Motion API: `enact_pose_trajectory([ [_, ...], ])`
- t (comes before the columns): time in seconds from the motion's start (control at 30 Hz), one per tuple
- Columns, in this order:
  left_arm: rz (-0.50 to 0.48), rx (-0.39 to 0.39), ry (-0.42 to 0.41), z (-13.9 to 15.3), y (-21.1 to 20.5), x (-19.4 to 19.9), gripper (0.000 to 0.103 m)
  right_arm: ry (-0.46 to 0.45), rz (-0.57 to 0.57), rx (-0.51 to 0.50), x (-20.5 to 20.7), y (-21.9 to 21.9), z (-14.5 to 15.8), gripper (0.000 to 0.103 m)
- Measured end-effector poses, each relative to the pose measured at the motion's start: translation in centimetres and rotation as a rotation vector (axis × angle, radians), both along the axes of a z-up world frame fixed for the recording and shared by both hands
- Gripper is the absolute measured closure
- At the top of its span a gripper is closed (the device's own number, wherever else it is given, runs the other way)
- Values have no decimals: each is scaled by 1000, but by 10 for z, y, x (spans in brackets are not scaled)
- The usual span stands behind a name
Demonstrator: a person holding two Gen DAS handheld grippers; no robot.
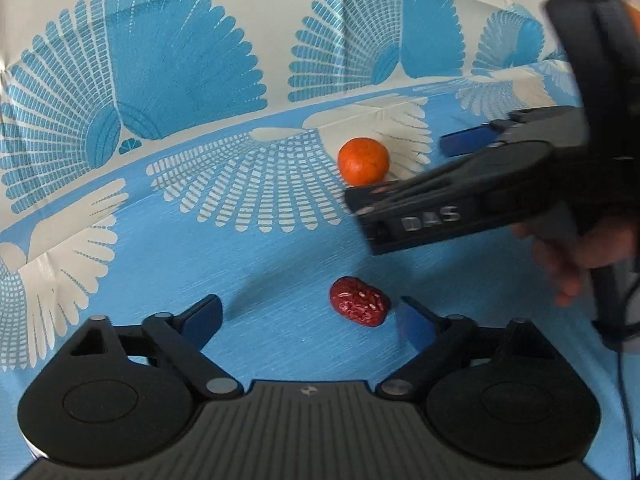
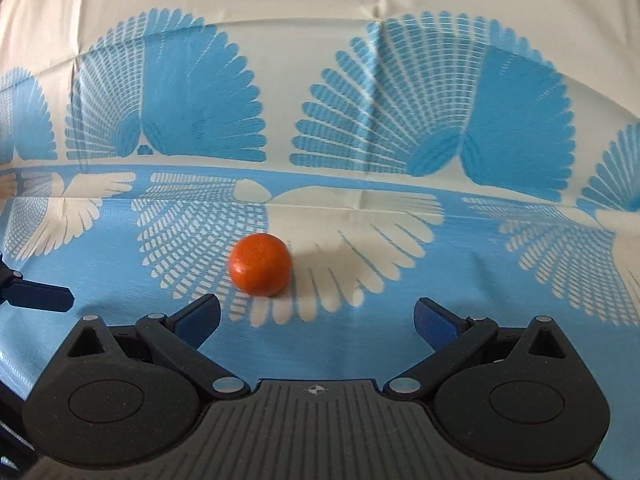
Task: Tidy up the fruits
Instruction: 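Grasp the dark date with the left tool while the right tool grasps the last tangerine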
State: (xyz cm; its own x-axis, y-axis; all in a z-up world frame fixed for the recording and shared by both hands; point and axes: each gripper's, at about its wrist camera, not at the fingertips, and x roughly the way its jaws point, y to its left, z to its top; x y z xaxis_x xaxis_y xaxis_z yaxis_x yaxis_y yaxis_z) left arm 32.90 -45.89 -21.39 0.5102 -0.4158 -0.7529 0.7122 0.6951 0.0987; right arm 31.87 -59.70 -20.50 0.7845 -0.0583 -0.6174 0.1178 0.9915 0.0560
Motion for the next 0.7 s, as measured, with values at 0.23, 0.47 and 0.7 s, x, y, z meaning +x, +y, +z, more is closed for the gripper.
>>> enact_pose_trajectory([
  [0.23,-59,-61,14,18,-1,-14,68,-29,-31,-41,8,8,8,66],
  [0.47,74,-157,57,85,62,-52,68,-79,-234,-9,-81,-6,55,66],
  [0.7,170,-178,3,167,157,-144,68,-150,-216,57,-213,63,129,66],
])
